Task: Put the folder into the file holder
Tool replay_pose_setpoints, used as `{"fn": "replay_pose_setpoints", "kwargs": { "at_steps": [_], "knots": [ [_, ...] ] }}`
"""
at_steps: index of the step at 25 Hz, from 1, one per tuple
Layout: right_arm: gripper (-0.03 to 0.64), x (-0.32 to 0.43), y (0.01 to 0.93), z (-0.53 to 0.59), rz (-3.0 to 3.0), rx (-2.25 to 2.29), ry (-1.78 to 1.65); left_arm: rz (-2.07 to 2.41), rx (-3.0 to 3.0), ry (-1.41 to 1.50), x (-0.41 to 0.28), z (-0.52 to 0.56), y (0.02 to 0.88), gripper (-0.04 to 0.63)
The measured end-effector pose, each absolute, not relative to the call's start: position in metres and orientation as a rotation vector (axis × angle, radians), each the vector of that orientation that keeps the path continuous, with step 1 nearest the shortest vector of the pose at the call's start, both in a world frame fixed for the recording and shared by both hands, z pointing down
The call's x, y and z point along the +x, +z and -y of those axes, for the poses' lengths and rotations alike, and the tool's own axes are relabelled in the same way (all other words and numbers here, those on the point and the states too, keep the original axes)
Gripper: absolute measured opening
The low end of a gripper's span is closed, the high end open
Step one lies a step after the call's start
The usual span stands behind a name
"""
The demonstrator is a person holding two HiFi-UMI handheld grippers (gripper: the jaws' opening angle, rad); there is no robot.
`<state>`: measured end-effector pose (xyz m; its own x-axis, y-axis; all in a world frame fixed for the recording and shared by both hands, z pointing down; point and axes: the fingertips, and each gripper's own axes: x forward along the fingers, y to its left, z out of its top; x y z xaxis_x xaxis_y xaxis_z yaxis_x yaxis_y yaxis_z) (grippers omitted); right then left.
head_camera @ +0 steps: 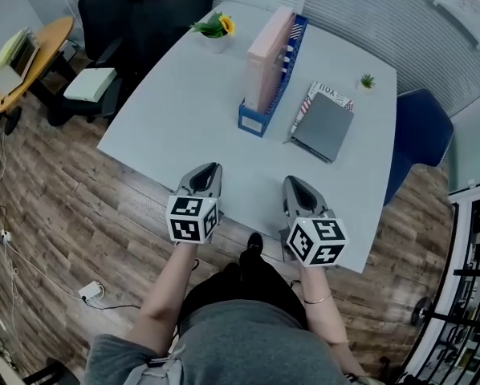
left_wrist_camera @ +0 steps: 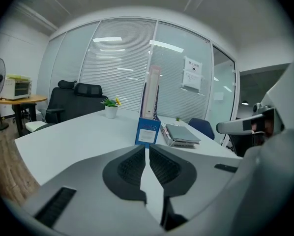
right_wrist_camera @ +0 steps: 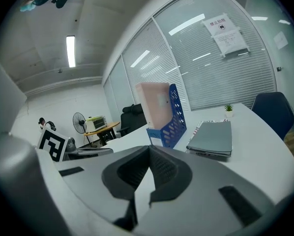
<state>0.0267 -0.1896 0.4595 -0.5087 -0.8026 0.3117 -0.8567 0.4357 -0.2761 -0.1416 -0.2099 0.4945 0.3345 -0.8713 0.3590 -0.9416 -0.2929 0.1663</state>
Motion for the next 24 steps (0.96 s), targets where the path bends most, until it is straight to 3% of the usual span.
{"fn": "replay_pose_setpoints", "kwargs": {
  "at_steps": [24],
  "knots": [
    [0.003,0.038,0.475,0.185,2.492,1.435,0.581,1.566,2.225,0.347,-0.143,0.203,0.499,0.043]
  ]
}}
